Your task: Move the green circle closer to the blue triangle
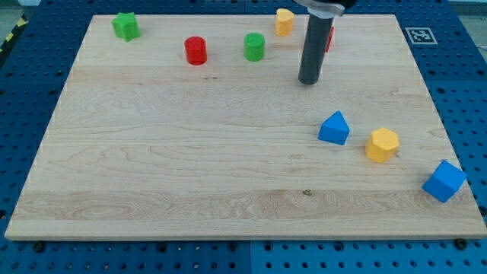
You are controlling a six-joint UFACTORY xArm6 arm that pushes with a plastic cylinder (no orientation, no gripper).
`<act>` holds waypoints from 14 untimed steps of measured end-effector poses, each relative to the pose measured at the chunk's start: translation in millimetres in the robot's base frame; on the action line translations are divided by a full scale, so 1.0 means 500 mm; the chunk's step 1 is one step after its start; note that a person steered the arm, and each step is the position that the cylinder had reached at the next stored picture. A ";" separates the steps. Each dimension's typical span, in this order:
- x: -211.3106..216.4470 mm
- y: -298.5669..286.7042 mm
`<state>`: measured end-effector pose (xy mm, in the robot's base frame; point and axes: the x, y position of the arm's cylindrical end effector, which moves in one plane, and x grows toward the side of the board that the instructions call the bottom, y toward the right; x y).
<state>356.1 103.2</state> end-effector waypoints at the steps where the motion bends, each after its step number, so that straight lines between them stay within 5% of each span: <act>1: -0.068 -0.003; 6: -0.212 -0.228; 8: -0.056 -0.148; 11: -0.117 -0.250; 12: -0.026 -0.240; 14: 0.008 -0.202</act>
<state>359.9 2.0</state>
